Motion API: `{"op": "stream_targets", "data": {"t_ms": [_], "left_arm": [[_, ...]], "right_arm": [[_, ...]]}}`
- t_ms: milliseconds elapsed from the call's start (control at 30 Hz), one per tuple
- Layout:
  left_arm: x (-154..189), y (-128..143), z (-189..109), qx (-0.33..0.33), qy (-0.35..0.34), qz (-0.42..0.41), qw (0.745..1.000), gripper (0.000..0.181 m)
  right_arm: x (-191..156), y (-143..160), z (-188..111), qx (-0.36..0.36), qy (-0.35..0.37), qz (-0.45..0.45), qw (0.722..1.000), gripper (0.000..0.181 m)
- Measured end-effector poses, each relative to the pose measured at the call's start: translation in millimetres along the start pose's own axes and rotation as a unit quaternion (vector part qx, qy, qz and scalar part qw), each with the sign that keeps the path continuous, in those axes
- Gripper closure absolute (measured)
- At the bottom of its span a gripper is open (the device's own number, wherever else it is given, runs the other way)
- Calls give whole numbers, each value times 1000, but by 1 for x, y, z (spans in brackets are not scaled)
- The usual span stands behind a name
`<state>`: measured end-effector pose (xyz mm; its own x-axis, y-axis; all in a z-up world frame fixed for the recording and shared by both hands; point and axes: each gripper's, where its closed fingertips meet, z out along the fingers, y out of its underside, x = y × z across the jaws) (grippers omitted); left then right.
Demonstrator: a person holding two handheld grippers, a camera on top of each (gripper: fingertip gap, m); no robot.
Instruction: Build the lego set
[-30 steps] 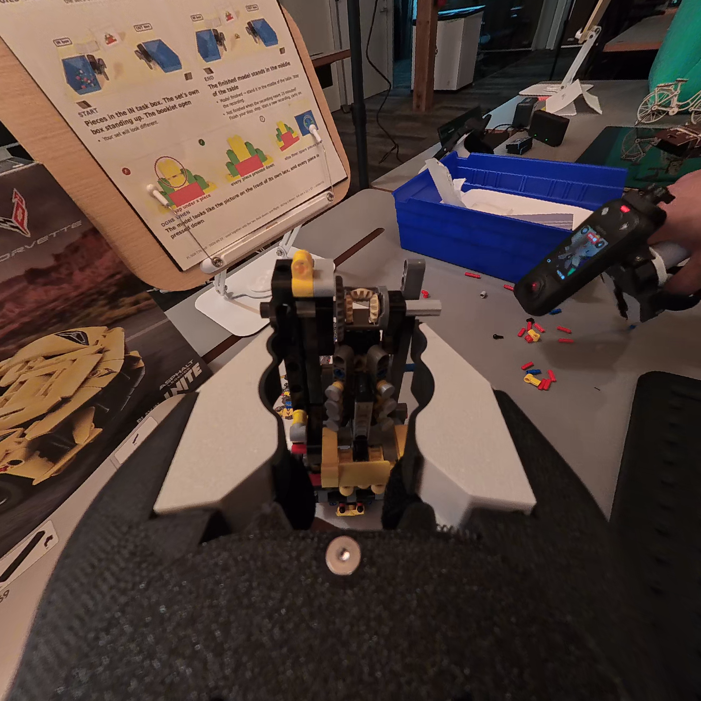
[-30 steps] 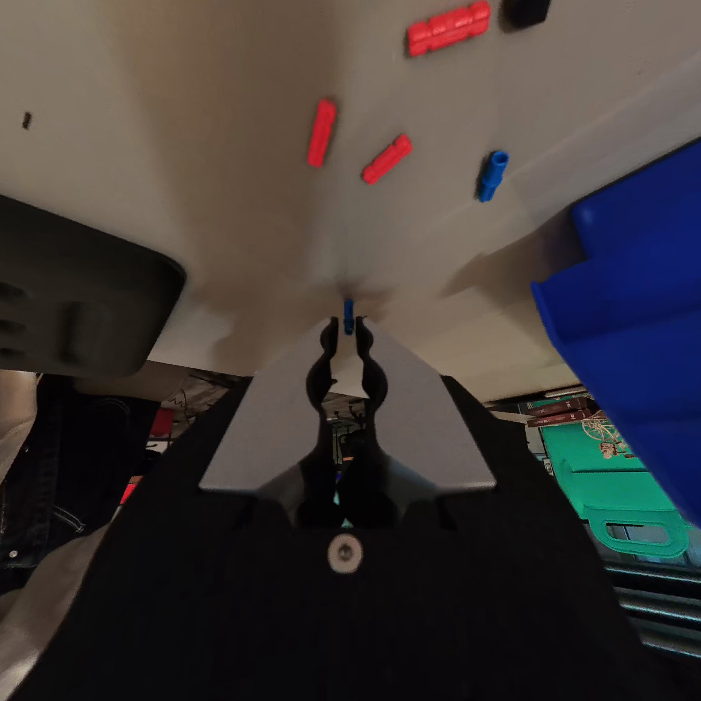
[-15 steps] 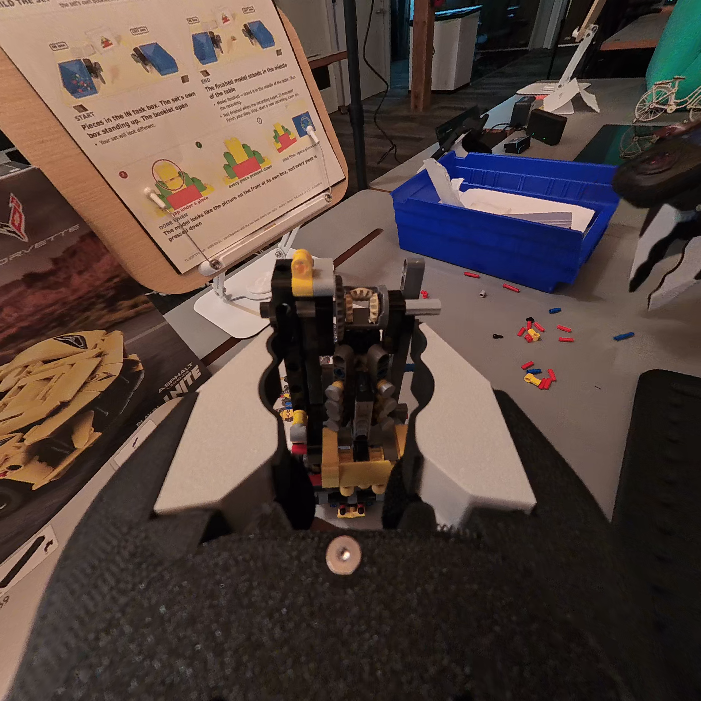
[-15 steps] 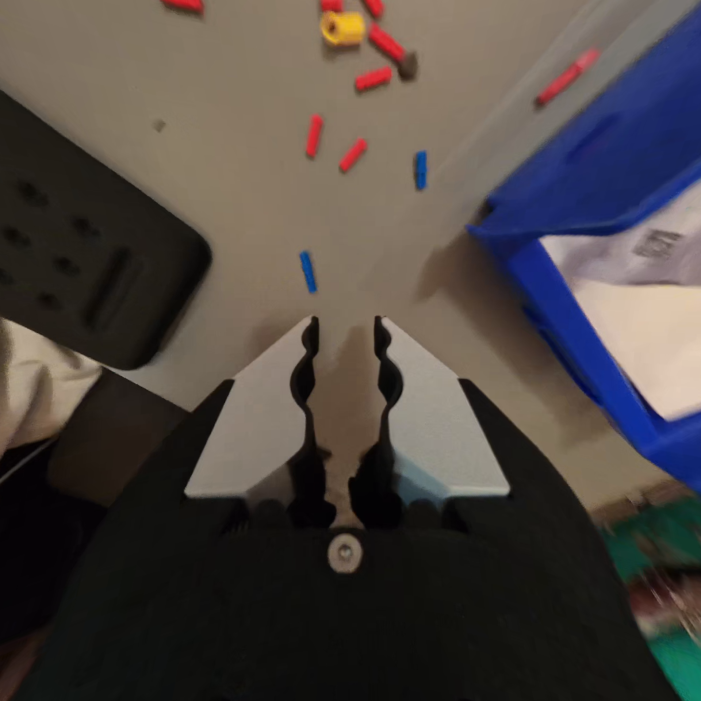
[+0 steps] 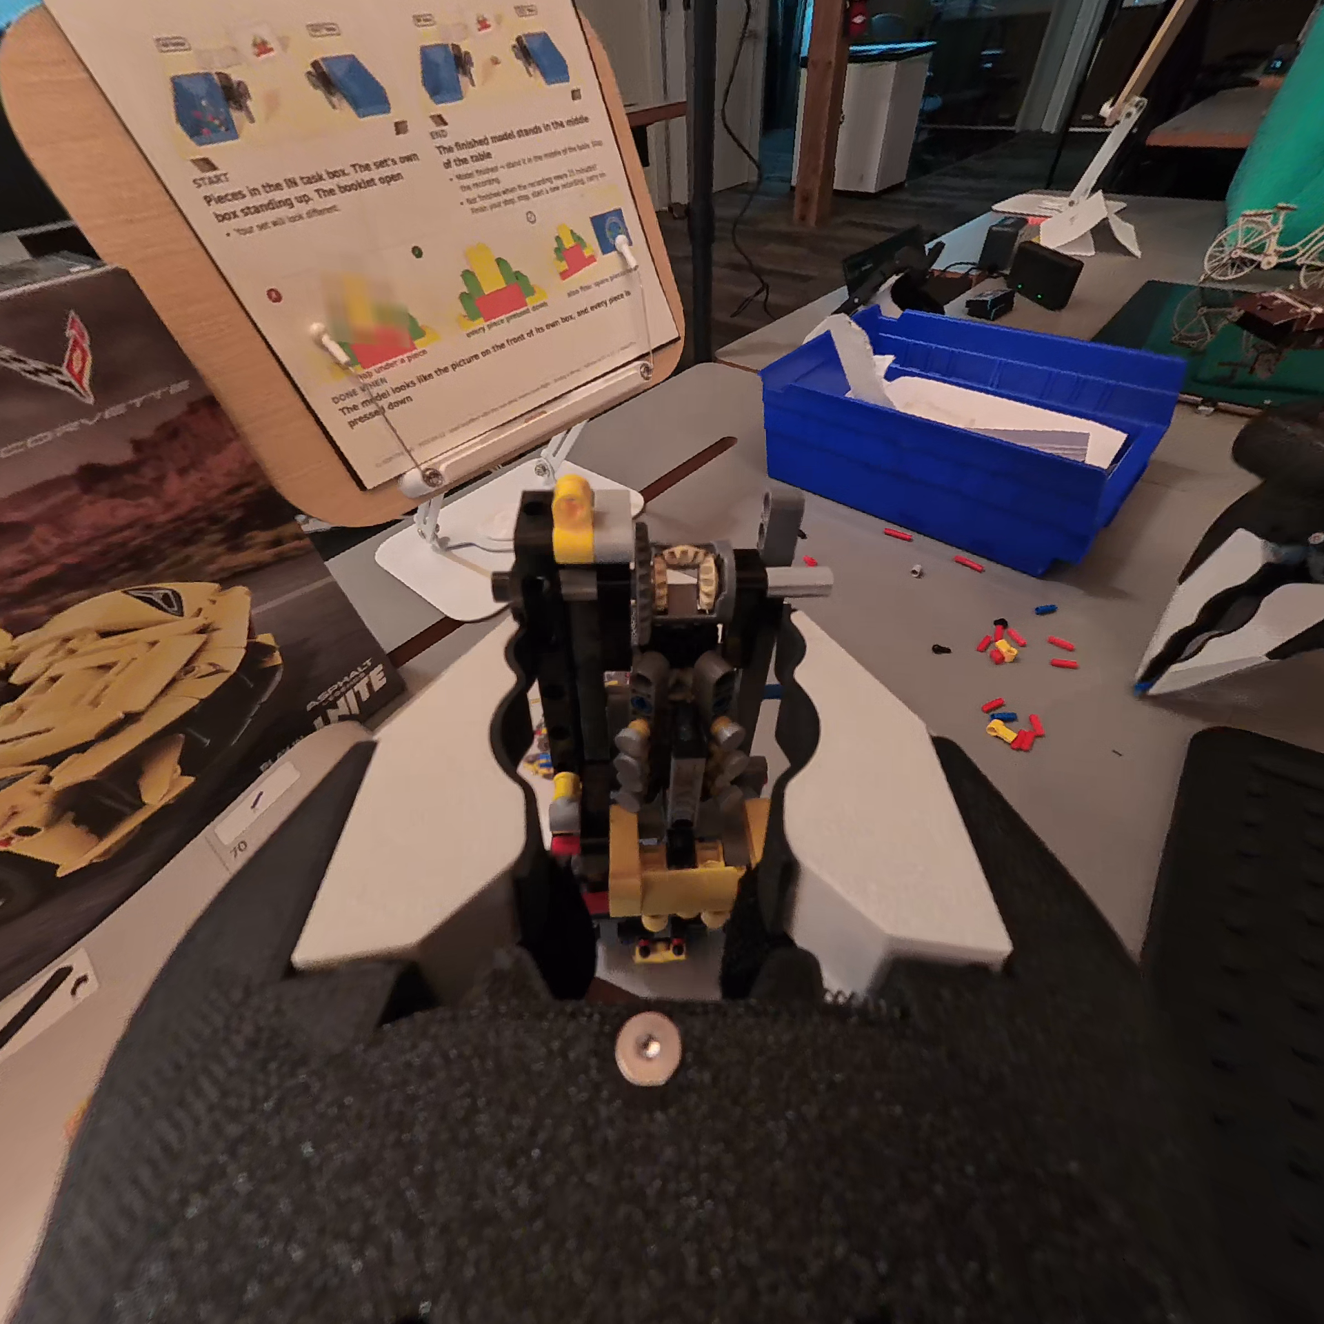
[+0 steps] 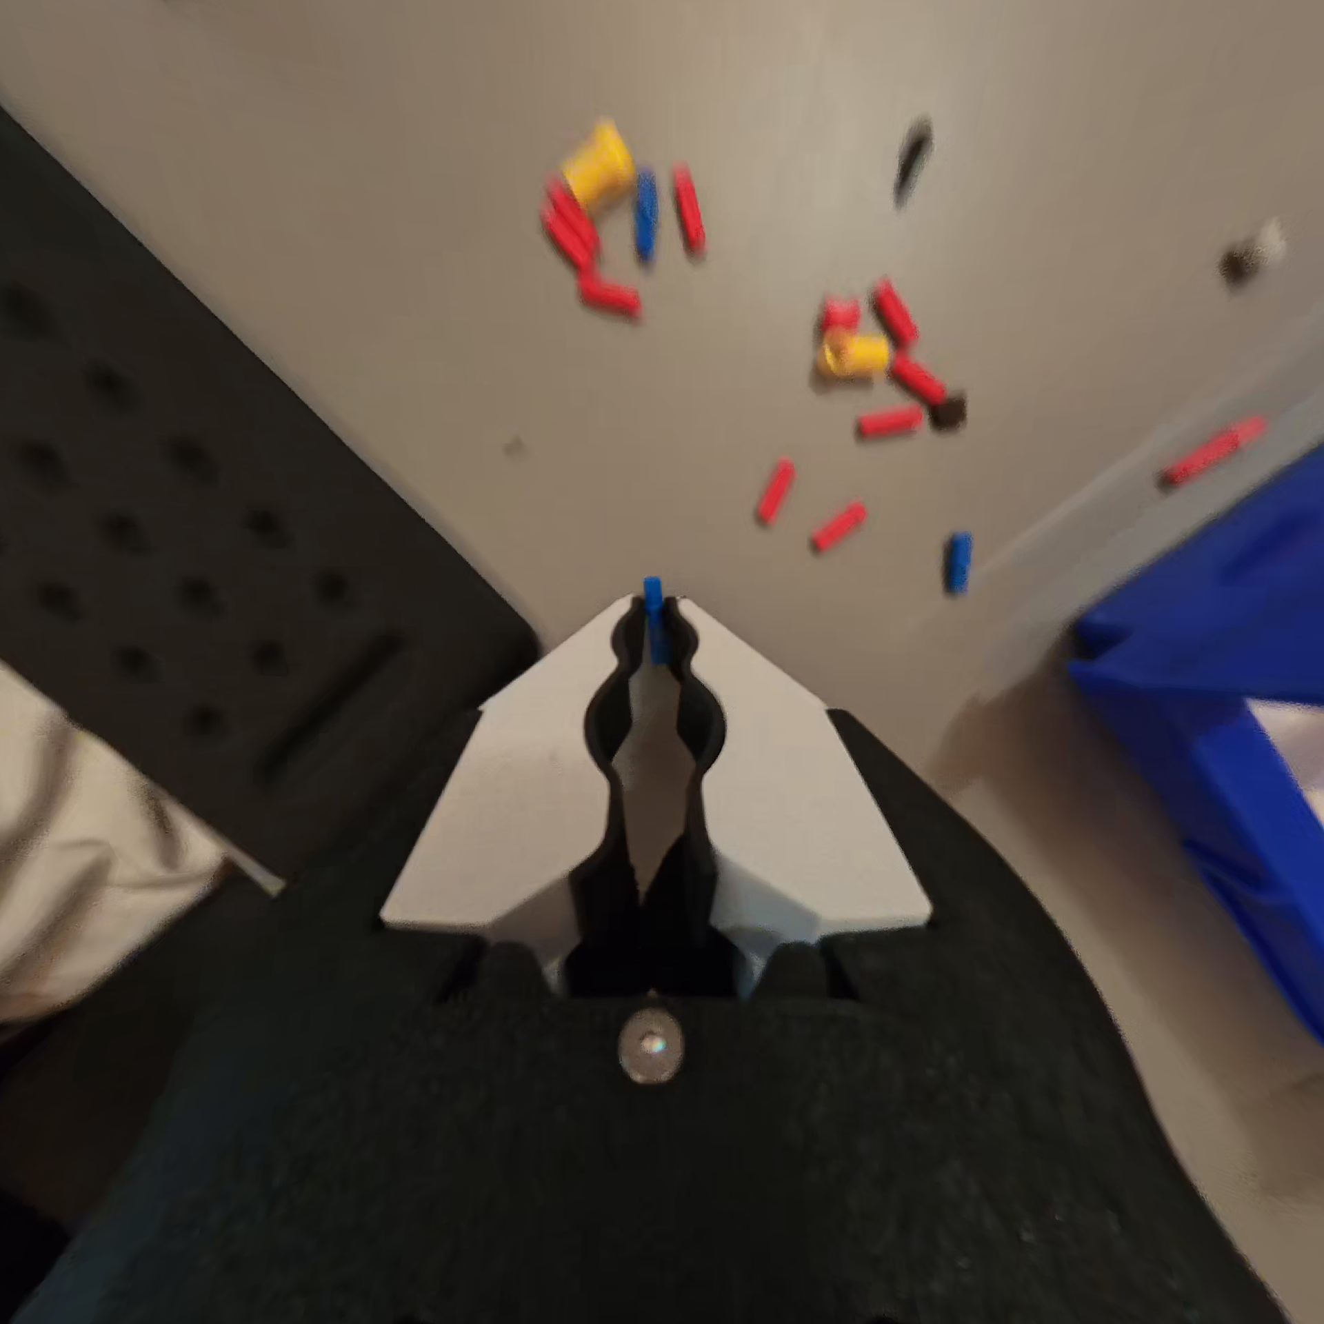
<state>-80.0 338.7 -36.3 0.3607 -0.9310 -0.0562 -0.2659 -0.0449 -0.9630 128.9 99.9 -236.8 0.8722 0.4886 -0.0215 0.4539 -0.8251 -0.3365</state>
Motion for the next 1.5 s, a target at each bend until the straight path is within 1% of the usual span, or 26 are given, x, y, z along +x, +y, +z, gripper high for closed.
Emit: {"op": "stream_targets", "data": {"t_ms": [67, 167, 267, 333, 467, 567, 667, 767, 800, 933, 1000, 1067, 1167, 1267, 1367, 1433, 1500], "left_arm": [[-5, -3, -9, 10, -1, -22, 1000, 113], [-12, 1, -24, 24, 2, -69, 997, 114], [-18, 11, -38, 34, -4, -103, 994, 114], [-18, 14, -47, 31, -10, -106, 994, 115], [-7, 18, -68, 40, -31, -43, 998, 115], [9, 26, -86, 54, -46, -22, 997, 114], [28, 37, -100, 57, -76, 10, 995, 115], [43, 46, -115, 71, -133, 16, 988, 116], [48, 49, -122, 75, -157, 13, 985, 121], [76, 66, -156, 89, -245, 1, 965, 121], [92, 75, -170, 86, -279, 13, 956, 123], [108, 84, -181, 80, -293, 37, 952, 124], [128, 93, -196, 84, -311, 79, 943, 125], [144, 108, -204, 93, -317, 143, 933, 124], [159, 127, -209, 99, -321, 202, 920, 124], [163, 137, -212, 94, -330, 229, 911, 123], [160, 152, -216, 75, -342, 227, 909, 122]], "right_arm": [[-21, -31, -4, 69, -53, 20, 996, 177], [-45, -68, -8, 145, -91, 12, 985, 177], [-63, -95, -7, 187, -110, 2, 976, 176], [-71, -107, -4, 204, -116, -10, 972, 176], [-80, -112, 2, 207, -129, -25, 969, 176], [-78, -110, 5, 202, -121, -32, 971, 176], [-81, -115, 3, 219, -131, -33, 966, 177], [-85, -125, 1, 237, -141, -45, 960, 177], [-88, -129, 1, 244, -144, -51, 958, 177], [-106, -144, -1, 272, -173, -65, 944, 177], [-123, -153, -4, 288, -201, -68, 934, 177], [-146, -165, -9, 305, -234, -68, 920, 177], [-195, -184, -19, 321, -297, -75, 896, 176], [-252, -193, -22, 305, -362, -81, 877, 176], [-293, -200, -18, 292, -395, -66, 868, 177], [-308, -202, -9, 287, -400, -48, 869, 177], [-319, -203, -6, 288, -422, -16, 860, 177]]}}
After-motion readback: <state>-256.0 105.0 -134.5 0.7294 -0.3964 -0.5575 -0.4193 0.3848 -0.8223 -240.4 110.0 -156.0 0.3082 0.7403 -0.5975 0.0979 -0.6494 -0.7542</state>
